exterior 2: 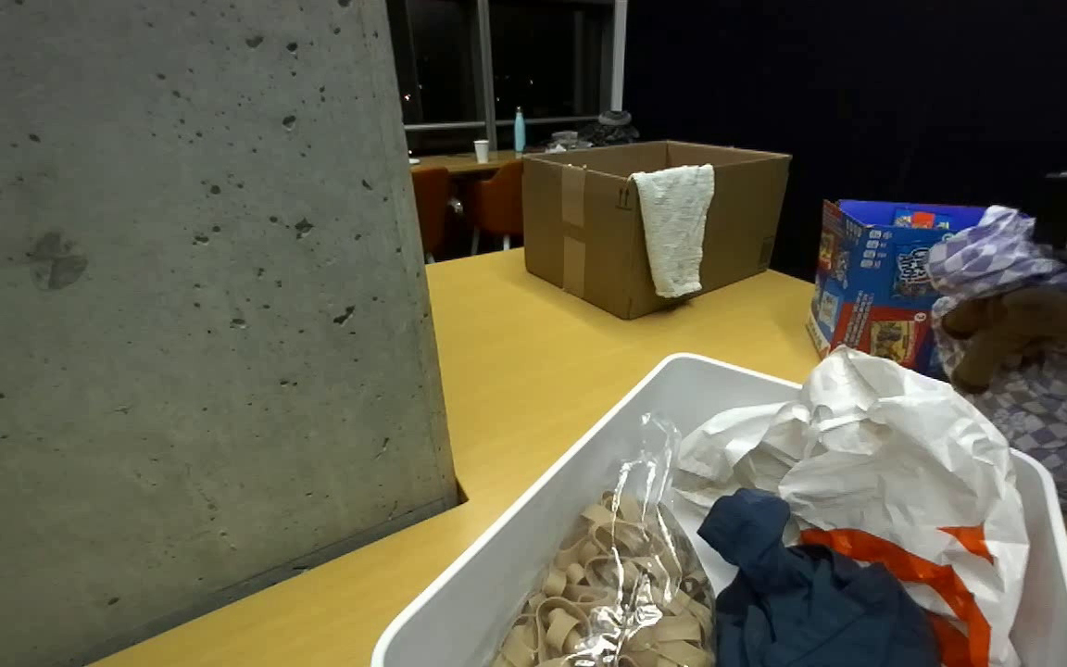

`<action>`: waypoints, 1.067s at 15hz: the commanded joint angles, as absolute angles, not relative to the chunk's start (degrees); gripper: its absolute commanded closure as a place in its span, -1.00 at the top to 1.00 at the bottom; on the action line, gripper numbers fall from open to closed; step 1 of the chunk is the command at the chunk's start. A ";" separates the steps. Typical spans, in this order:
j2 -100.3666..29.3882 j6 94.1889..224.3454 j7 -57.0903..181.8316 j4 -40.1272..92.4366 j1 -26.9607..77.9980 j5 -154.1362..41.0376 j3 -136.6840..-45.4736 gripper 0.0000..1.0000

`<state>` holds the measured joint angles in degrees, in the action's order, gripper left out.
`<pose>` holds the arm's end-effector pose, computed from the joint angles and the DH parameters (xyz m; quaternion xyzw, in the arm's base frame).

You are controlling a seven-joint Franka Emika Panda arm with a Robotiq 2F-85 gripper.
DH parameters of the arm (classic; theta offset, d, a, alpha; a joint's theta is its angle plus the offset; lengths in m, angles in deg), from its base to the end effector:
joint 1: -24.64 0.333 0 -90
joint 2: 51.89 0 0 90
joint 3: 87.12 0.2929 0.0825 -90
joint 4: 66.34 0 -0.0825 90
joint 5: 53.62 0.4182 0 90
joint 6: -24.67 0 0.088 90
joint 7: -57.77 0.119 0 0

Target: Remove the toy moose and checked cloth from the white basket, put them on the table and then put them inside the blue box

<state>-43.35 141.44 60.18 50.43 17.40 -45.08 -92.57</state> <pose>0.5718 -0.1184 0.3061 -0.9813 0.1688 0.0683 0.0631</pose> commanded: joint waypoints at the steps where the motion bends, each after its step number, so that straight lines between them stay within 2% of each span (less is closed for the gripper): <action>1: -44.91 130.83 61.16 44.50 16.27 -47.49 -94.44 -0.89; 8: -40.89 115.98 54.40 29.91 12.65 -46.61 -97.06 -0.89; 12: -37.44 104.70 45.44 20.49 11.81 -53.20 -97.05 -0.89; 16: -30.50 99.34 41.93 8.76 12.07 -58.01 -96.30 -0.89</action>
<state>-37.08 104.65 44.89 19.78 12.07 -54.60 -96.87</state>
